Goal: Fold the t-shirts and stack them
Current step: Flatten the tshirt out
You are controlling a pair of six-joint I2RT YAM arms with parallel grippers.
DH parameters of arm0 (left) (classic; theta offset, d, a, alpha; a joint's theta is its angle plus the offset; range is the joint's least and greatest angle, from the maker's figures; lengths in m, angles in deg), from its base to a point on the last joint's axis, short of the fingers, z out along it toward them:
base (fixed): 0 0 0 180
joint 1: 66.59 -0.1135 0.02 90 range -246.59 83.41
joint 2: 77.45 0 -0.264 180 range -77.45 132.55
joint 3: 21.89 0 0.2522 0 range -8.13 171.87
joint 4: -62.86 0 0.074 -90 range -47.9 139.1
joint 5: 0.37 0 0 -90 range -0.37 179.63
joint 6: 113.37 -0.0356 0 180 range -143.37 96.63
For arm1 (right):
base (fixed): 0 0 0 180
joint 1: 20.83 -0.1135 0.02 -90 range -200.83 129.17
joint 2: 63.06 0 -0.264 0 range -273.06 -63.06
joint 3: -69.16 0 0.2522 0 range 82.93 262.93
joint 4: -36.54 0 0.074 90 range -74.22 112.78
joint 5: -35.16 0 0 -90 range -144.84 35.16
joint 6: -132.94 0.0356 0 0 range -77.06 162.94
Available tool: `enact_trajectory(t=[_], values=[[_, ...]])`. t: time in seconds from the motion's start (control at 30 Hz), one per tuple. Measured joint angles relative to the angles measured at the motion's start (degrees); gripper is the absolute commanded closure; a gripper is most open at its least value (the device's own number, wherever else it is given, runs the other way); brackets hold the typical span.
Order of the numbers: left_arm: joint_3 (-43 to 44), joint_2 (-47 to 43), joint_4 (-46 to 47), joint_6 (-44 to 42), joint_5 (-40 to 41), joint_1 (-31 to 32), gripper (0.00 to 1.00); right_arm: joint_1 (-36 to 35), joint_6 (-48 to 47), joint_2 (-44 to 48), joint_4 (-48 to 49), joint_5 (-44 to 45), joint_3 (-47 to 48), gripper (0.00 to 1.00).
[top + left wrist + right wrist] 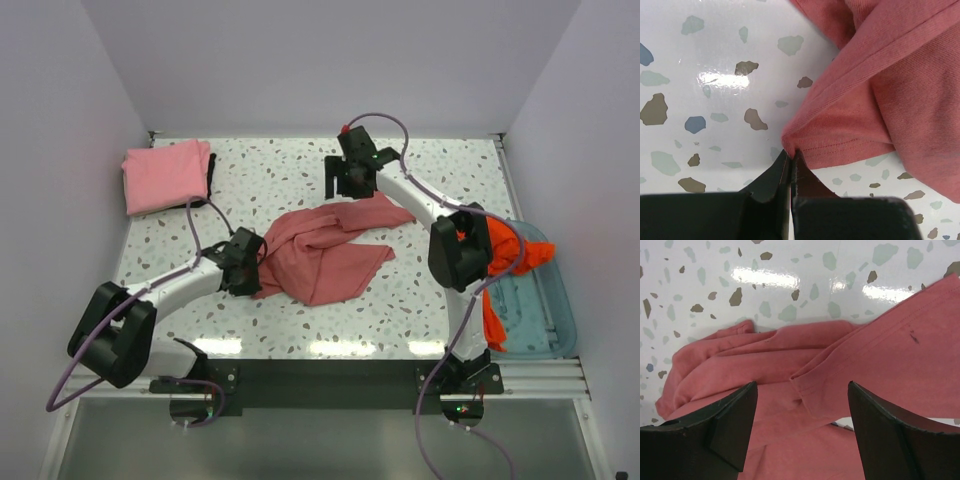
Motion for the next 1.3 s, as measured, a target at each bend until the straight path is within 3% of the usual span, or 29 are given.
enact_trajectory(t=[0.4,0.5,0.73,0.9,0.93,1.0,1.3], values=[[1.7,2.1,-0.1,0.0,0.0,0.0,1.0,0.3,-1.7,-6.6,-1.9,0.5,1.2,0.26],[2.0,2.4,-0.1,0.0,0.0,0.0,1.0,0.3,-1.9,-7.7,-1.9,0.5,1.2,0.34],[2.4,2.9,-0.2,-0.1,0.2,0.0,1.0,0.3,-2.6,-8.5,-3.2,0.6,1.6,0.69],[3.7,3.4,-1.8,-0.6,1.7,-0.7,1.0,0.4,-2.7,-8.3,-4.7,1.7,1.6,0.73],[4.2,3.4,-2.4,-0.7,2.4,-1.0,1.0,0.4,-2.7,-8.2,-5.1,2.1,1.6,0.88],[6.1,3.6,-3.7,-1.4,3.5,-1.7,1.0,0.6,-2.6,-8.0,-5.7,2.5,1.8,1.0],[18.7,4.3,-7.6,-5.6,9.6,-5.9,1.0,6.6,-2.4,-0.9,-9.4,3.7,3.5,1.0]])
